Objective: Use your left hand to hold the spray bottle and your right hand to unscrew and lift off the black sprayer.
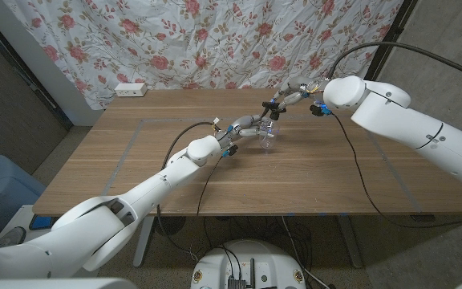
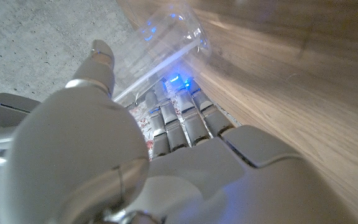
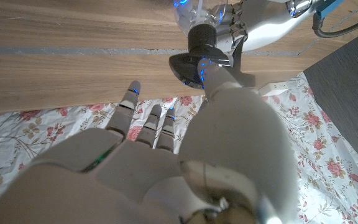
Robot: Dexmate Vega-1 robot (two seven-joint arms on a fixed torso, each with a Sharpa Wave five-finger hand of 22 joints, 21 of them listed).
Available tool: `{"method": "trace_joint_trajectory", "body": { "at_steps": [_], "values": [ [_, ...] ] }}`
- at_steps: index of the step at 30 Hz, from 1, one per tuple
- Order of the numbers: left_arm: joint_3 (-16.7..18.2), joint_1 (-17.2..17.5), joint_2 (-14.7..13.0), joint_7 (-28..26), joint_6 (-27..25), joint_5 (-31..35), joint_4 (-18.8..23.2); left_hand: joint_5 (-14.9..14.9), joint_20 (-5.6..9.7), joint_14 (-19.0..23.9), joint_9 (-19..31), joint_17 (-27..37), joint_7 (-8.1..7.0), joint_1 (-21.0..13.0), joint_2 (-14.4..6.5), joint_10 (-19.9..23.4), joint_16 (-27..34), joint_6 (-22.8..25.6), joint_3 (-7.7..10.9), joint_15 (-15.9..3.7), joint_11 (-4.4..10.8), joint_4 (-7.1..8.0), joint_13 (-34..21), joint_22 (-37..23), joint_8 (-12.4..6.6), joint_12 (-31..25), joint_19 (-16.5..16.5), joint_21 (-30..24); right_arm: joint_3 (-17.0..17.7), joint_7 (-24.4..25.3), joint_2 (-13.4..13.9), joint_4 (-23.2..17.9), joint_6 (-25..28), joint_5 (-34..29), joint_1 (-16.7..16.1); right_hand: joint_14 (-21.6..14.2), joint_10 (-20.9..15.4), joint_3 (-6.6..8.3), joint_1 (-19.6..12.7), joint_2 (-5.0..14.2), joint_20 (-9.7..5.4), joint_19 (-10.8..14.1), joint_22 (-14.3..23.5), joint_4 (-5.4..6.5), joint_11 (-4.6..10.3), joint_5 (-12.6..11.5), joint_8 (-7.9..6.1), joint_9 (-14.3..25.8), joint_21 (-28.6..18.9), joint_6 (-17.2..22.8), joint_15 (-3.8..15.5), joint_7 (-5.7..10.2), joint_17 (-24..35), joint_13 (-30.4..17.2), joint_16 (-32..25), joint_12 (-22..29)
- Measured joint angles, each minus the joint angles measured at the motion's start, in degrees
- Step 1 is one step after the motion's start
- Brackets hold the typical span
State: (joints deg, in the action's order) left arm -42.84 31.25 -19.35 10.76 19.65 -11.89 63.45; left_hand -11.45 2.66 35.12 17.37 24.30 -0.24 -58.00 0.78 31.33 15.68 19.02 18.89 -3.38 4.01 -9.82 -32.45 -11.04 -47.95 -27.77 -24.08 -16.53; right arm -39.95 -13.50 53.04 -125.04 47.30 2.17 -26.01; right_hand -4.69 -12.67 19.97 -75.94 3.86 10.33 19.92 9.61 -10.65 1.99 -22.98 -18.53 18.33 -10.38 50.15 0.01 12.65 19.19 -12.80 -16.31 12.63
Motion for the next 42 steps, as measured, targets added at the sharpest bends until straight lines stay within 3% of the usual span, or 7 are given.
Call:
{"method": "trace_joint_trajectory", "body": {
  "at_steps": [13,20,36,42],
  "values": [
    [0.04,0.55,-0.44,-0.21,-0.24,0.0,1.05,0.17,0.0,0.0,0.0,0.16,0.05,0.0,0.0,-0.01,0.01,0.05,-0.01,0.0,0.01,0.01,0.0,0.0,0.0,0.02,0.0,0.0,1.27,1.66,0.21,-0.05,-0.38,2.29,-0.96,1.04,0.09,0.7,-2.34,1.42,-0.29,-2.16,0.0,0.22,1.14,-0.55,-1.21,-0.53,0.0,3.99,0.63,-0.15,0.62,0.03,0.0,0.0],
    [0.14,0.98,-0.77,-0.48,-0.63,0.01,1.85,0.18,0.0,0.0,-0.1,0.3,0.04,0.0,0.0,-0.01,0.01,0.04,-0.01,0.0,0.01,0.01,-0.01,0.0,-0.01,0.04,0.0,0.0,1.76,2.25,0.52,-0.49,-0.74,3.26,-1.38,1.42,0.09,1.12,-4.28,1.45,-0.4,-2.88,0.0,0.18,1.32,-0.81,-1.21,-0.79,0.0,4.82,1.01,0.06,0.89,0.03,0.0,0.0],
    [0.25,1.61,-1.11,-1.07,-0.92,0.17,2.83,-0.03,0.0,0.0,-0.37,0.29,0.03,0.0,0.0,-0.01,-0.16,0.03,-0.01,0.0,0.01,0.01,-0.01,0.0,-0.01,0.15,0.0,0.01,2.39,2.9,1.33,-1.32,-1.15,4.61,-1.69,1.75,0.41,1.06,-4.28,1.44,-0.39,-3.49,0.0,0.34,1.63,-1.19,-1.21,-1.42,0.0,5.43,1.12,0.06,1.41,0.03,-0.01,0.0],
    [0.28,1.63,-1.09,-1.1,-0.79,0.22,2.84,-0.03,0.0,-0.01,-0.36,0.29,0.03,0.0,0.0,-0.01,-0.16,0.03,-0.01,0.0,0.01,0.01,-0.01,0.0,-0.01,0.15,0.0,0.01,2.54,2.91,1.69,-1.61,-1.13,4.88,-1.61,2.05,0.93,0.77,-4.28,1.44,-0.1,-3.78,0.0,0.63,1.71,-1.19,-0.21,-1.85,-0.01,3.92,0.81,0.04,1.63,0.02,-0.01,0.0]
  ]
}}
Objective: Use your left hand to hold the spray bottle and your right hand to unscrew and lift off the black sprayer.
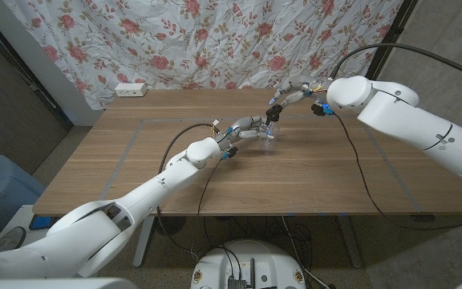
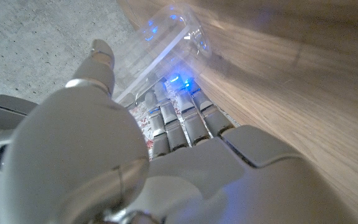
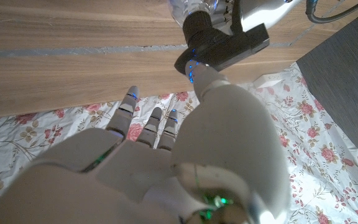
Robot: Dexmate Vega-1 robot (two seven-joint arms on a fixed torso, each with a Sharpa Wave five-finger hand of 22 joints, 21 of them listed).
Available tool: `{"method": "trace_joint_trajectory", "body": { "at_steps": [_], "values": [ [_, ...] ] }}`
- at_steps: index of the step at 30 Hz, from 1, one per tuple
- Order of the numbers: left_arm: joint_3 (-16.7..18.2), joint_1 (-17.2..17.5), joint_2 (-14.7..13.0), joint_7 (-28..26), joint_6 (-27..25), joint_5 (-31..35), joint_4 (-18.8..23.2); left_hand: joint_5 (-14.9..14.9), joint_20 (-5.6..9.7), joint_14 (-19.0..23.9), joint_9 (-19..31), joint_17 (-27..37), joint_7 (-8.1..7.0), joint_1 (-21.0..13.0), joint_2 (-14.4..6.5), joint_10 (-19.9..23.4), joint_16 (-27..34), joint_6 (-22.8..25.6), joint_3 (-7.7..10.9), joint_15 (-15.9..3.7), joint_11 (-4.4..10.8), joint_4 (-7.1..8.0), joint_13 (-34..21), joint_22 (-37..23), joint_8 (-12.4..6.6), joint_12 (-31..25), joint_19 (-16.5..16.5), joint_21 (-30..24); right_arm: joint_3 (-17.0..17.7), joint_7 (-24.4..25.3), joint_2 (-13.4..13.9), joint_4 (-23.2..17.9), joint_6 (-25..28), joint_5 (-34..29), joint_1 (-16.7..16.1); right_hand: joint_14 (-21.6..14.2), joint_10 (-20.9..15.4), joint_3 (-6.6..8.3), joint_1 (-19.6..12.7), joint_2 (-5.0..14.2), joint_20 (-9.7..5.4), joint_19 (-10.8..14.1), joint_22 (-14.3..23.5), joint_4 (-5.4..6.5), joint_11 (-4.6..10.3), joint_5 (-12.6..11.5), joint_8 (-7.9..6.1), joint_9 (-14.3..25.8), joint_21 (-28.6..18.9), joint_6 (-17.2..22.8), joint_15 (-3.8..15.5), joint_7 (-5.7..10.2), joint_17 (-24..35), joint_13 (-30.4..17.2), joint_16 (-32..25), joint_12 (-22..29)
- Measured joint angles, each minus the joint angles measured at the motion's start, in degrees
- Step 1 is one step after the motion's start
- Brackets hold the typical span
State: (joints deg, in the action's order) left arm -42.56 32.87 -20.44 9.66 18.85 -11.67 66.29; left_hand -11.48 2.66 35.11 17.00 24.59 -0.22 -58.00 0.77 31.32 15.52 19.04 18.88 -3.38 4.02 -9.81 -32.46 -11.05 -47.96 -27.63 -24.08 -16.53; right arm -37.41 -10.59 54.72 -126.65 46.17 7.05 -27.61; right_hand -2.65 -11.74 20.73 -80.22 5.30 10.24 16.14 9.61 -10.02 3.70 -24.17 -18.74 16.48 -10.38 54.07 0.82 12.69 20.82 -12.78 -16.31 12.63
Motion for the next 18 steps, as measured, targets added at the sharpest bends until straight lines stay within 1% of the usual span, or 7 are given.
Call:
{"method": "trace_joint_trajectory", "body": {
  "at_steps": [3,5,9,11,13,17,18],
  "values": [
    [0.0,0.0,0.02,0.0,0.09,0.01,-0.06,0.01,0.0,0.0,0.0,0.0,0.0,0.0,0.0,0.0,0.0,0.0,0.0,0.0,0.0,0.0,0.0,0.0,0.0,0.0,0.0,0.0,0.06,0.0,0.11,-0.06,0.08,0.13,0.08,0.33,0.31,-0.24,0.0,0.0,0.21,-0.21,0.0,0.24,-0.31,0.0,0.38,-0.26,0.0,-0.91,-0.34,-0.16,0.06,0.0,0.0,0.0],
    [0.0,0.0,0.02,0.0,0.09,0.01,-0.12,0.01,0.0,0.0,0.0,0.0,0.0,0.0,0.0,0.0,0.0,0.0,0.0,0.0,0.0,0.0,0.0,0.0,0.0,0.0,0.0,0.0,0.06,-0.04,0.11,-0.06,0.18,0.28,0.08,0.31,0.51,-0.27,0.0,0.0,0.21,-0.21,0.0,0.22,-0.11,0.0,0.6,-0.29,0.0,-1.2,-0.32,-0.15,0.06,0.0,0.0,0.0],
    [0.02,0.0,0.04,0.0,0.37,0.06,-0.25,0.02,0.0,0.0,0.0,-0.01,0.0,0.0,0.0,0.0,0.0,0.0,0.0,0.0,0.0,0.0,0.0,0.0,0.0,0.0,0.0,0.0,0.39,-0.16,0.47,-0.23,0.32,0.53,0.34,0.61,0.92,-0.73,0.02,-0.02,0.21,-0.21,0.0,0.38,-0.51,0.0,1.73,-0.76,0.0,-2.89,-0.62,-0.02,0.23,0.0,0.0,0.0],
    [0.03,-0.02,0.04,0.01,0.38,0.06,-0.28,0.02,0.0,0.0,0.0,-0.01,0.0,0.0,0.0,0.0,0.0,0.0,0.0,0.0,0.0,0.0,0.0,0.0,0.0,0.0,0.0,0.0,0.66,-0.3,0.75,-0.35,0.43,0.8,0.47,0.61,0.92,-1.17,0.69,-0.69,0.21,-0.21,0.0,0.65,-0.51,0.0,2.17,-0.91,0.0,-3.61,-0.62,-0.07,0.33,0.0,0.0,0.0],
    [0.04,-0.03,0.04,0.03,0.42,0.07,-0.29,0.02,0.0,0.0,0.0,-0.01,0.0,0.0,0.0,0.0,0.0,0.0,0.0,0.0,0.0,0.0,0.0,0.0,0.0,0.01,0.0,0.0,0.66,-0.43,0.75,-0.35,0.48,0.98,0.47,0.61,1.35,-1.53,0.91,-0.86,0.21,-0.21,0.0,0.69,-0.95,0.0,2.71,-1.07,-0.05,-4.64,-0.62,-0.06,0.32,0.0,0.0,0.0],
    [0.06,-0.04,0.04,0.04,0.44,0.08,-0.3,0.03,0.0,0.0,0.0,-0.01,-0.01,0.0,0.0,0.0,0.0,-0.01,0.0,0.0,0.0,0.0,0.0,0.0,0.0,0.01,0.0,0.0,1.1,-0.7,1.23,-0.49,0.65,1.43,0.69,0.61,1.7,-2.0,1.6,-0.85,0.21,-0.2,0.0,1.16,-0.89,0.0,3.5,-1.35,-0.23,-5.64,-0.62,-0.09,0.32,0.0,0.0,-0.34],
    [0.07,-0.04,0.03,0.04,0.45,0.09,-0.3,0.03,0.0,0.0,-0.01,-0.01,-0.01,0.0,0.0,0.0,0.0,-0.01,0.0,0.0,0.0,0.0,0.0,0.0,0.0,0.02,0.0,0.0,1.15,-0.75,1.3,-0.52,0.7,1.53,0.7,0.61,1.89,-2.21,2.08,-1.32,0.22,-0.19,0.0,1.05,-1.07,0.0,3.72,-1.52,-0.33,-6.02,-0.62,-0.08,0.32,0.0,0.0,-0.45]
  ]
}}
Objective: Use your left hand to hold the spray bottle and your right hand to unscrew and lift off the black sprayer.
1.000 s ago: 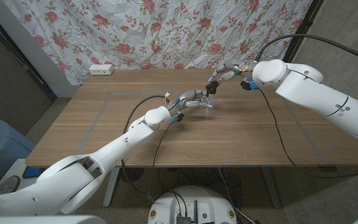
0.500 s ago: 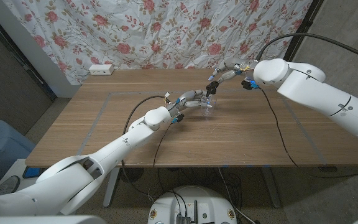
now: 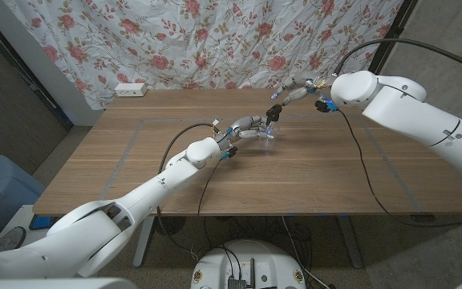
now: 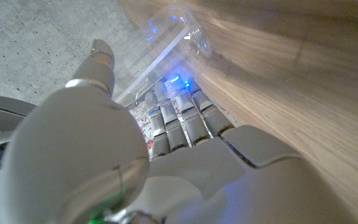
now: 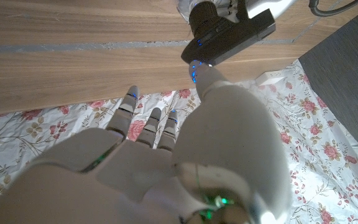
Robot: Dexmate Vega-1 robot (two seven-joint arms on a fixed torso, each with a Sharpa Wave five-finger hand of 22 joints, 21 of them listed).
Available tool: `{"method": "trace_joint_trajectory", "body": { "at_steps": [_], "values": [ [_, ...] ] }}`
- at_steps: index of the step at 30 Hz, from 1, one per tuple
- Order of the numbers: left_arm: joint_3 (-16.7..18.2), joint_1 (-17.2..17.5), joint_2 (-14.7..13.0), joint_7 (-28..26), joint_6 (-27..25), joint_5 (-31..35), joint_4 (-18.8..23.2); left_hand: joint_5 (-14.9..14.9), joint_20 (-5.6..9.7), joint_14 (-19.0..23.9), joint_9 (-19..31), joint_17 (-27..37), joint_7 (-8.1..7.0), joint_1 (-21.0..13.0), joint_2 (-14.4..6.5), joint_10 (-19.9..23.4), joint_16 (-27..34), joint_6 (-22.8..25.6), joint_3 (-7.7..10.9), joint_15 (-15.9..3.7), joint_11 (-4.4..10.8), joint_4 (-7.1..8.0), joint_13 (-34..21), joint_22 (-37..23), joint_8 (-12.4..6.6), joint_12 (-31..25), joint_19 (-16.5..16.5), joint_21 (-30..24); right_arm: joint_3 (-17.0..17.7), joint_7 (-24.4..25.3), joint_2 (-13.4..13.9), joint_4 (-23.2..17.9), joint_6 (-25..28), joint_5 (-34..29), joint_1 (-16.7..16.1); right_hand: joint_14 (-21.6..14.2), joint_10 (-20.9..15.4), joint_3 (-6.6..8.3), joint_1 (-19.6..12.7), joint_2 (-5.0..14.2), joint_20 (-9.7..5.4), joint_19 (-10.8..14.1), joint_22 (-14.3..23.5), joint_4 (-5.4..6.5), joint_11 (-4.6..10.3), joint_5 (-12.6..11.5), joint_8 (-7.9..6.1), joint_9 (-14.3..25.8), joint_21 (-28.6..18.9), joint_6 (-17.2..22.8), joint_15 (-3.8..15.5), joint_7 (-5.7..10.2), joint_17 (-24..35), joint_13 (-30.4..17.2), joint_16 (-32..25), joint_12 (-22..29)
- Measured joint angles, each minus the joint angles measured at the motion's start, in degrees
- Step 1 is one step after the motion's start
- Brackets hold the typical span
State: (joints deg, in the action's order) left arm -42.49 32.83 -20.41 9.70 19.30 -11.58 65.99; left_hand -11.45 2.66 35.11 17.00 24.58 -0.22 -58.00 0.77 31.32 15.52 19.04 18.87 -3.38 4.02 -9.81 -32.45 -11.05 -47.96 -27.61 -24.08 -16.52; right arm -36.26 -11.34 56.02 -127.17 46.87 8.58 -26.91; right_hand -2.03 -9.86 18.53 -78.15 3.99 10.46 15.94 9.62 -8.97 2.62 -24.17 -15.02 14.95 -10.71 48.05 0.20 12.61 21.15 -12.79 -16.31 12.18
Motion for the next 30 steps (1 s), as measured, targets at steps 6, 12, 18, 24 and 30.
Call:
{"method": "trace_joint_trajectory", "body": {
  "at_steps": [6,12,18,24,30],
  "values": [
    [0.07,0.0,-0.11,-0.05,0.0,0.02,0.02,0.01,0.0,0.0,-0.02,-0.01,0.0,0.0,0.0,0.0,0.0,0.0,0.0,0.0,0.0,0.0,0.0,0.0,0.0,0.11,0.0,0.0,0.29,-0.31,0.35,-0.17,0.23,0.5,0.19,-0.43,0.66,-1.83,3.41,-0.83,0.93,1.89,0.0,1.01,-0.69,0.2,1.62,-0.53,-0.13,-2.31,-1.25,-0.04,-0.07,0.0,0.0,0.0],
    [0.13,0.0,-0.2,-0.05,0.0,0.02,0.18,0.11,0.0,0.0,-0.12,-0.01,0.0,0.0,0.0,0.0,0.0,0.0,-0.01,0.0,0.0,-0.01,0.0,0.0,0.0,0.18,0.0,0.0,0.29,-0.39,0.35,-0.17,0.69,0.99,0.19,-0.62,0.67,-4.79,11.1,-1.29,1.52,2.58,0.0,3.08,-2.18,1.11,2.95,-0.86,-0.13,-4.29,-2.49,-0.41,-0.43,0.0,0.21,0.0],
    [0.17,0.0,-0.23,-0.4,0.0,0.18,0.26,0.17,0.0,0.0,-0.14,-0.02,-0.01,0.0,0.0,0.0,0.0,-0.01,-0.02,0.0,0.0,-0.01,0.0,0.0,0.0,0.2,0.0,0.0,0.8,-0.34,1.3,-1.14,1.48,1.01,0.41,-0.73,0.68,-6.74,15.86,-0.74,1.52,3.4,0.0,4.7,-2.77,2.2,3.38,-0.85,-0.13,-6.01,-2.78,-2.15,-0.69,0.0,0.21,0.0],
    [0.19,0.01,-0.3,-0.53,-0.02,0.22,0.34,0.18,0.0,0.0,-0.13,-0.01,-0.01,0.0,0.0,0.0,-0.27,-0.01,-0.01,0.0,0.0,0.0,0.0,0.0,0.0,-0.02,0.0,0.0,0.81,0.11,1.63,-1.81,2.67,0.83,0.5,-1.15,0.54,-7.79,19.29,-0.9,1.53,3.41,0.0,5.75,-3.67,3.16,3.6,-0.73,-0.13,-7.34,-3.19,-3.48,-0.69,0.0,0.2,0.0],
    [0.23,0.08,-0.33,-0.63,-0.09,0.24,0.39,-0.02,0.0,0.0,-0.13,-0.01,-0.01,0.0,0.0,0.0,-0.27,-0.01,0.0,0.0,0.0,0.0,-0.01,0.0,0.0,-0.02,0.0,0.0,0.32,0.47,1.93,-3.23,4.03,0.01,0.78,-1.76,0.12,-8.56,21.7,-1.2,1.73,3.6,0.0,6.51,-4.5,4.19,3.6,-0.7,-0.13,-7.75,-3.8,-4.33,-0.69,0.0,0.2,0.0]
  ]
}}
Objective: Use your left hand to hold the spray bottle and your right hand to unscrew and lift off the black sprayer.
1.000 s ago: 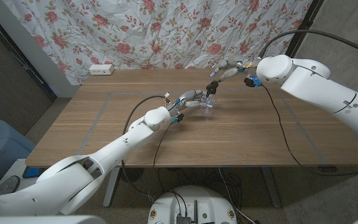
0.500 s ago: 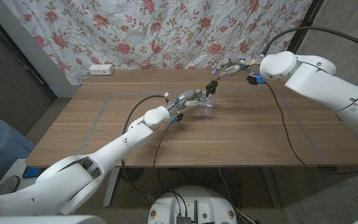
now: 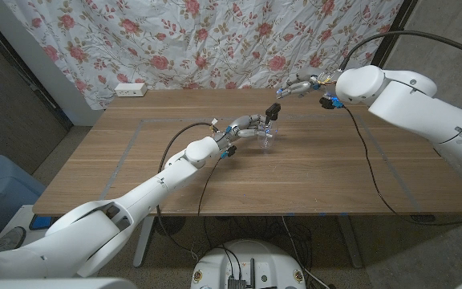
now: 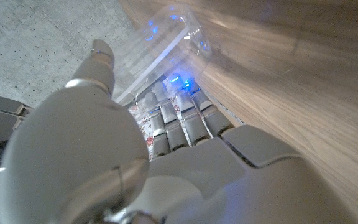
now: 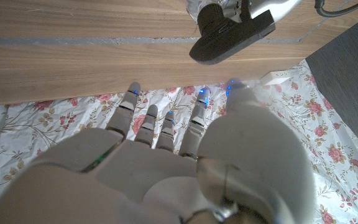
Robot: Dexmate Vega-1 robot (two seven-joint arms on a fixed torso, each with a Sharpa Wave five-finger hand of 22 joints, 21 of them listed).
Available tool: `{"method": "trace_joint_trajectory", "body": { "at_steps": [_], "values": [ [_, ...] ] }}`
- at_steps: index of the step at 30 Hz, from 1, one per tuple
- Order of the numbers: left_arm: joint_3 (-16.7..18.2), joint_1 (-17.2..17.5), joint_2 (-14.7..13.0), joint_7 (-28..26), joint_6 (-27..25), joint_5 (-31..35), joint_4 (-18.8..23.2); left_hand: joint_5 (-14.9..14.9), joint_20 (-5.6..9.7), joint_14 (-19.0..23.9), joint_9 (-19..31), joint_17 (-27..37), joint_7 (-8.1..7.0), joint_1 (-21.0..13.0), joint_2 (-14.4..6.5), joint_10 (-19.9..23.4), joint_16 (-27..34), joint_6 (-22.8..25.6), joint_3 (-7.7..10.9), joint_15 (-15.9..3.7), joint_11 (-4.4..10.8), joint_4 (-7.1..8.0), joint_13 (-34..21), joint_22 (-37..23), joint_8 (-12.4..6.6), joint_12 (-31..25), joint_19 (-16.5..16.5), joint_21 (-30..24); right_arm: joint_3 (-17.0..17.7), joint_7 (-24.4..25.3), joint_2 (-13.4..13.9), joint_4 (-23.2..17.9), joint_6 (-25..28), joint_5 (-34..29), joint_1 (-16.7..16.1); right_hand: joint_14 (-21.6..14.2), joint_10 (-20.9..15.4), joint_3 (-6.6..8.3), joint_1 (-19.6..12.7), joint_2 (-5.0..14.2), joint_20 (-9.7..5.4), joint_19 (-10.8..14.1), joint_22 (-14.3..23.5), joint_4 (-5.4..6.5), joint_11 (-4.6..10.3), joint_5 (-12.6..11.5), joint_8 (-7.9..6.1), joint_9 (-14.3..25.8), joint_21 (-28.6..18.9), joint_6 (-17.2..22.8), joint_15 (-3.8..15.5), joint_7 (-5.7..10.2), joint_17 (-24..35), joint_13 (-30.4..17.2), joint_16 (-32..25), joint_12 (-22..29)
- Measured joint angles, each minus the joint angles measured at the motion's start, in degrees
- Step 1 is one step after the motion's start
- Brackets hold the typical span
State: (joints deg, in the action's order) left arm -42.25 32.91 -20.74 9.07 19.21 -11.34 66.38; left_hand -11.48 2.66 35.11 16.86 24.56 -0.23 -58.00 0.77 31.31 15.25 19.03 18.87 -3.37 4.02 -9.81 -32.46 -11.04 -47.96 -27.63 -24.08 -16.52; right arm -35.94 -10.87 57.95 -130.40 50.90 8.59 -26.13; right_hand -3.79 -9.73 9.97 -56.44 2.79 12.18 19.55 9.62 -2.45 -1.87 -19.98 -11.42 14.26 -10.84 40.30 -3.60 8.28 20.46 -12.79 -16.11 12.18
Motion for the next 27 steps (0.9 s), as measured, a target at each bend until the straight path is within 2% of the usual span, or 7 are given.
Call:
{"method": "trace_joint_trajectory", "body": {
  "at_steps": [3,5,6,13,15,17,27],
  "values": [
    [0.01,0.02,-0.01,0.0,0.0,0.0,0.01,0.0,0.0,0.0,-0.05,0.0,0.0,0.0,0.0,0.0,0.0,0.0,0.0,0.0,0.0,0.0,0.0,0.0,0.0,0.0,0.0,0.0,0.0,0.03,0.0,0.0,0.64,-0.44,0.0,-0.08,-0.14,-0.85,1.58,-0.06,0.0,0.0,0.0,0.37,-0.17,0.7,0.0,0.0,0.0,-0.17,-0.39,-0.64,0.0,0.0,0.0,0.34],
    [0.01,0.03,-0.02,0.0,0.0,0.0,0.02,0.0,0.0,0.0,-0.11,0.0,0.0,0.0,0.0,0.0,0.0,0.0,0.0,0.0,0.0,0.0,0.0,0.0,0.0,0.0,0.0,0.0,0.0,0.17,0.0,0.0,1.48,-0.99,0.0,-0.2,-0.31,-1.29,3.4,-0.05,0.2,0.2,0.0,0.81,-0.93,1.27,0.0,0.0,0.0,-0.17,-0.63,-1.46,0.0,0.0,0.0,0.39],
    [0.01,0.03,-0.02,-0.01,-0.02,0.0,0.02,0.0,0.0,0.0,-0.21,0.0,0.0,0.0,0.0,0.0,0.0,0.0,0.0,0.0,0.0,0.0,0.0,0.0,0.0,0.0,0.0,0.0,-1.58,0.25,0.34,-1.68,1.71,-1.19,0.89,-0.43,-0.49,-1.42,3.63,-0.21,0.21,0.21,0.0,0.94,-1.11,1.61,0.0,0.0,0.0,-0.12,-0.86,-1.54,0.0,0.0,0.0,0.39],
    [0.01,0.03,0.02,-0.02,-0.02,0.0,-0.09,0.0,0.0,0.0,-0.31,0.0,0.0,0.0,0.0,0.0,0.0,0.0,0.0,0.0,0.0,0.0,0.0,0.0,0.0,0.01,0.0,0.0,-1.9,1.12,0.4,-2.0,3.02,-3.21,1.03,-1.64,-1.95,-3.27,9.99,0.45,0.13,0.79,0.12,2.79,-2.57,4.2,-0.32,0.27,0.0,-0.08,-2.07,-4.98,0.01,0.0,0.0,0.84],
    [0.01,-0.04,0.09,0.17,0.03,-0.02,-0.29,0.0,0.0,0.0,-0.31,0.0,0.0,0.0,0.0,0.0,0.0,0.0,0.0,0.0,0.0,0.0,0.0,0.0,0.0,0.01,0.0,0.0,-3.29,1.42,0.6,-3.42,3.04,-3.71,1.28,-1.88,-2.36,-3.66,10.79,0.99,0.16,1.48,0.14,3.18,-2.98,4.74,-0.32,0.27,0.0,-0.23,-2.3,-5.75,0.01,0.16,-0.09,0.84],
    [0.0,-0.11,0.15,0.24,0.12,-0.04,-0.41,0.0,0.0,0.0,-0.31,0.0,0.0,0.0,0.0,0.0,0.0,0.0,0.0,0.0,0.0,0.0,0.0,0.0,0.0,0.01,0.0,0.0,-3.46,1.68,0.62,-3.62,3.06,-4.3,1.18,-2.47,-2.54,-3.95,12.09,0.52,0.1,1.54,0.14,3.48,-3.16,5.16,-0.32,0.26,0.0,-0.19,-2.89,-6.21,-0.21,0.28,-0.23,0.84],
    [-0.03,-0.31,0.24,0.4,0.4,-0.08,-0.66,0.02,0.0,0.0,-0.3,0.0,0.14,0.0,0.0,0.14,0.0,0.14,0.0,0.0,-0.13,0.0,0.0,0.0,0.0,0.19,0.0,0.0,-5.96,1.63,0.73,-5.14,5.1,-7.8,1.75,-4.0,-3.07,-4.66,14.68,-0.52,0.1,2.77,0.13,3.72,-5.12,5.81,-0.32,0.53,0.0,-0.71,-4.41,-8.89,-0.27,0.28,-0.68,0.84]
  ]
}}
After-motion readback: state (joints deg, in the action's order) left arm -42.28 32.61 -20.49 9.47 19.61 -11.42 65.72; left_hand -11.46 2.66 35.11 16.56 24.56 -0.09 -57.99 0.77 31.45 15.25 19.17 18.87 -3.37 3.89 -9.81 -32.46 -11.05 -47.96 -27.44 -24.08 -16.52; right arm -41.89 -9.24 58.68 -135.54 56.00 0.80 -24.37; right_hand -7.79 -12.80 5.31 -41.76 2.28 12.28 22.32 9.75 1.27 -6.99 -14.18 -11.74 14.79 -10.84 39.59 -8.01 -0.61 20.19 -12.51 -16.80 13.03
